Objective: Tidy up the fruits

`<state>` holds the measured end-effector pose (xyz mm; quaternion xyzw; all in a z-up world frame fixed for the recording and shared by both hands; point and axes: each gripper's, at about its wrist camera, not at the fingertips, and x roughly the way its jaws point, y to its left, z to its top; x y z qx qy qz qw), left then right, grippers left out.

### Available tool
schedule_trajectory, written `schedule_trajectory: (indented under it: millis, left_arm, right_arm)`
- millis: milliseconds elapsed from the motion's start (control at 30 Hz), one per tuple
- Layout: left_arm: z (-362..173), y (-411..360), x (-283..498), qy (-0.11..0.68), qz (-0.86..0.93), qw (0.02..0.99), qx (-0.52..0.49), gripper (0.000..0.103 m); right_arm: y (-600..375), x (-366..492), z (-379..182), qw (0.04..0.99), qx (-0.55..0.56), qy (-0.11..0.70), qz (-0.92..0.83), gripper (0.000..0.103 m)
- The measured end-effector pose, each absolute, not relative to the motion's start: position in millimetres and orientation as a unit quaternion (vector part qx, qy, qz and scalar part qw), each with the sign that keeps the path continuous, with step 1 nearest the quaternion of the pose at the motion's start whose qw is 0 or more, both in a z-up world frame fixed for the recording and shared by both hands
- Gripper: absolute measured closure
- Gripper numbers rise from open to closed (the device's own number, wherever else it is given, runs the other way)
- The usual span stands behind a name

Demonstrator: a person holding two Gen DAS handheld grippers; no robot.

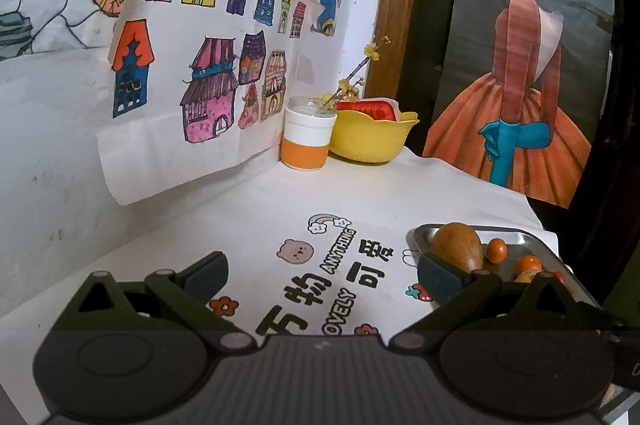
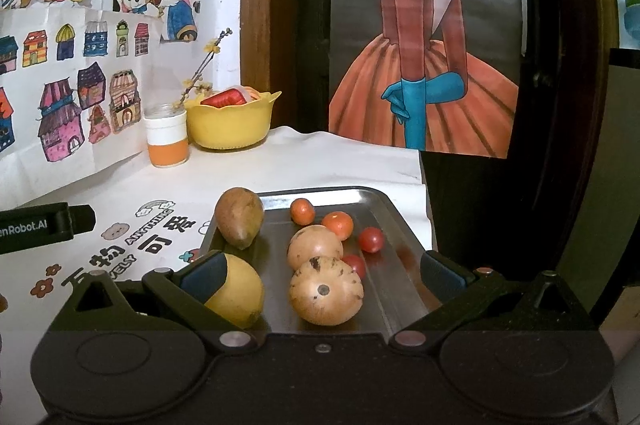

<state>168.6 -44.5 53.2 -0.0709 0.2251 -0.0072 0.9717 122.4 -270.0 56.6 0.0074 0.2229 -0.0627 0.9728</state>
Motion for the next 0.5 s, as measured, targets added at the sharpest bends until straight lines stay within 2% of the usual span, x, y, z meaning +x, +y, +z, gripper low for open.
schedule_trajectory:
  millis: [500]
  left_arm:
    - [43.6,-41.4,136.3,0.234,-0.006,0.969,-0.077,0.000]
  right_arm:
    - [-264.7,93.6,51.0,0.971,0.001,0.233,-0.055,0.001]
